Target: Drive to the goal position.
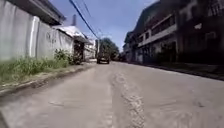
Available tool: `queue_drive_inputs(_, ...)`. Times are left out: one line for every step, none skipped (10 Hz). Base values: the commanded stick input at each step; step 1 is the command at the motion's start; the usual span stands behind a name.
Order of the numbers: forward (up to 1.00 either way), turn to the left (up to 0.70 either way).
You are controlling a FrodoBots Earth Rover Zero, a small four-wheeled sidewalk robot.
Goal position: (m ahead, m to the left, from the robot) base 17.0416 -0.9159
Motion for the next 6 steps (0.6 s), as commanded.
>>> queue_drive_inputs(1.00, -0.07)
queue_drive_inputs(1.00, -0.04)
queue_drive_inputs(1.00, -0.02)
queue_drive_inputs(1.00, -0.02)
queue_drive_inputs(1.00, -0.08)
queue_drive_inputs(1.00, -0.13)
